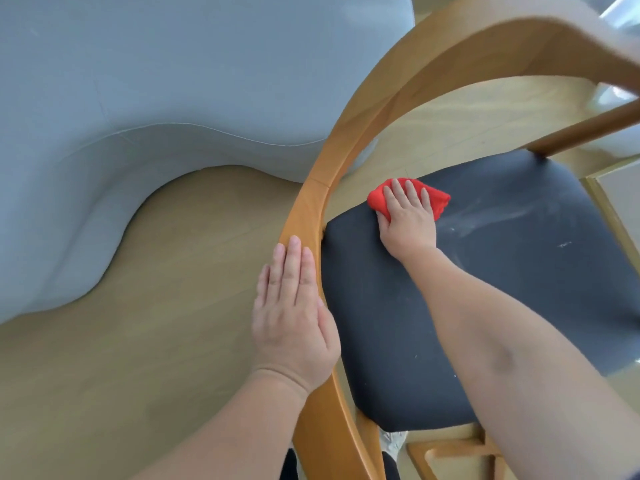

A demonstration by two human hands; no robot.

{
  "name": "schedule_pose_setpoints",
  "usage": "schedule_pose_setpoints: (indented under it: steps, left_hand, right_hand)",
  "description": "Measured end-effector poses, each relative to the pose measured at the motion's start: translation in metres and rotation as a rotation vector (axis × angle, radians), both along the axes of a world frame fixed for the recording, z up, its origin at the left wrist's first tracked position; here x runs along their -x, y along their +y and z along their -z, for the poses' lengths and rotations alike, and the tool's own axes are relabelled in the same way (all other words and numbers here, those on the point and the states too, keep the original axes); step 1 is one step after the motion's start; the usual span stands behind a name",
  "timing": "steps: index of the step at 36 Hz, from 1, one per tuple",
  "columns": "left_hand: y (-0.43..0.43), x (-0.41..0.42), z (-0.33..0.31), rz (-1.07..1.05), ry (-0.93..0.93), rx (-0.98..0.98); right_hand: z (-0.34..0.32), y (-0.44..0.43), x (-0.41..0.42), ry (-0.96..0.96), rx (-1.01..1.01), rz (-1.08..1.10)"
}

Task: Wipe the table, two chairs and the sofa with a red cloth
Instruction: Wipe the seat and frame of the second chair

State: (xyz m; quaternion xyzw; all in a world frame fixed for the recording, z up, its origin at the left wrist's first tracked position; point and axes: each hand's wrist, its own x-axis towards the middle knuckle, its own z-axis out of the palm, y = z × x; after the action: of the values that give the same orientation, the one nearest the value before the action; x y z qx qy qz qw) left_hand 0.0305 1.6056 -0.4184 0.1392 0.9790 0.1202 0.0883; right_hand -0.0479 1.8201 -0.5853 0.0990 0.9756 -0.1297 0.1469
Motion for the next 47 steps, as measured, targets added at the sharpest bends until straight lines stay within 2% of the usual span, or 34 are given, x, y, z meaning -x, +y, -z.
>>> schedule_pose_setpoints:
  steps: [20, 36, 42, 47]
  left_hand:
    - [-0.002, 0.0, 0.004, -0.007, 0.03, 0.005]
    - [-0.001, 0.001, 0.003, -0.005, 0.035, 0.007]
    - [-0.001, 0.001, 0.002, -0.008, 0.033, 0.007]
    - [-0.001, 0.0, 0.003, -0.006, 0.047, -0.017]
  right_hand:
    - [-0.001, -0.081, -0.043, 0.013, 0.062, -0.34]
    - [0.002, -0.068, -0.014, 0.06, 0.029, -0.447]
    - [0.004, -0.033, -0.02, 0.075, 0.066, -0.509]
    - [0.005, 0.003, -0.026, 0.158, 0.091, -0.443]
